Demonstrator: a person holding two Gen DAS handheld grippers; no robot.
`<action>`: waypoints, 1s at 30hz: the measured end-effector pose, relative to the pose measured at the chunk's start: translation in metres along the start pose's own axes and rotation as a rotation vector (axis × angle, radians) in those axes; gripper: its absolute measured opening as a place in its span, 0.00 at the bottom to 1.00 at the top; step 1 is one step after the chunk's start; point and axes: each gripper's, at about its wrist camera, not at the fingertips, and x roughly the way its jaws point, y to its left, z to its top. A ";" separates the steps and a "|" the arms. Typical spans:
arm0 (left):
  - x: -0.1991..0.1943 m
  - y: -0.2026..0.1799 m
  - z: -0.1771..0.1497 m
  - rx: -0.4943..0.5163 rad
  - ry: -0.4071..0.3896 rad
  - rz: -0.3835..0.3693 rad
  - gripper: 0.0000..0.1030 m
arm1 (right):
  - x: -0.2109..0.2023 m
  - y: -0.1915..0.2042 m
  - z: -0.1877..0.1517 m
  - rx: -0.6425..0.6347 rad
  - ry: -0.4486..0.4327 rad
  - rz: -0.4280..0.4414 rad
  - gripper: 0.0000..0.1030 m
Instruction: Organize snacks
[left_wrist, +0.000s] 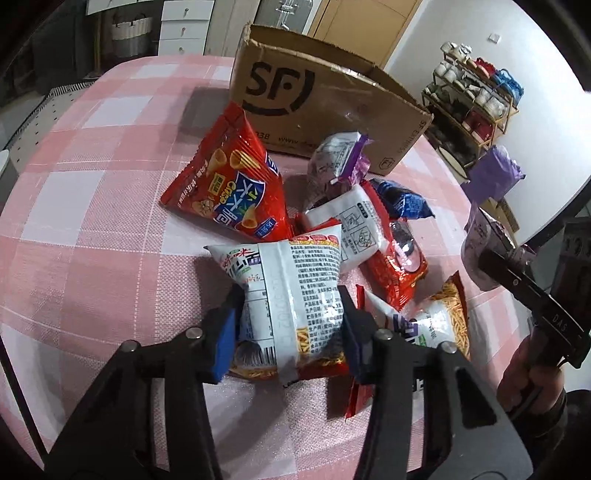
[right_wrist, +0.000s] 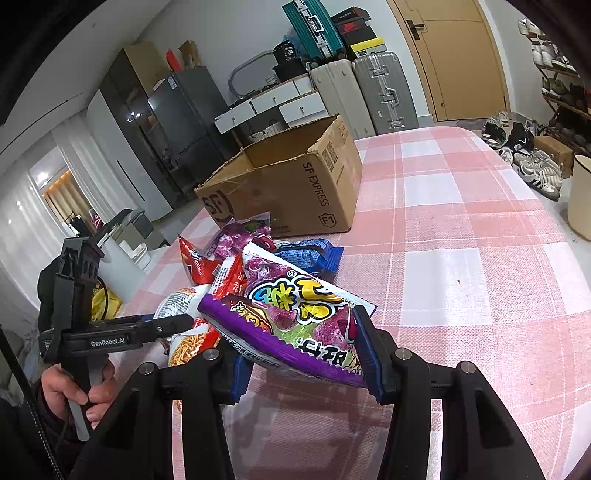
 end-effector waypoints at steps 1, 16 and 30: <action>-0.001 0.001 0.000 -0.006 -0.002 -0.003 0.42 | -0.001 0.002 0.000 0.000 -0.004 0.002 0.48; -0.042 0.002 -0.011 0.014 -0.067 0.002 0.42 | -0.025 0.025 0.003 -0.022 -0.045 0.019 0.48; -0.091 -0.015 0.011 0.089 -0.152 0.034 0.42 | -0.060 0.061 0.024 -0.100 -0.109 0.048 0.48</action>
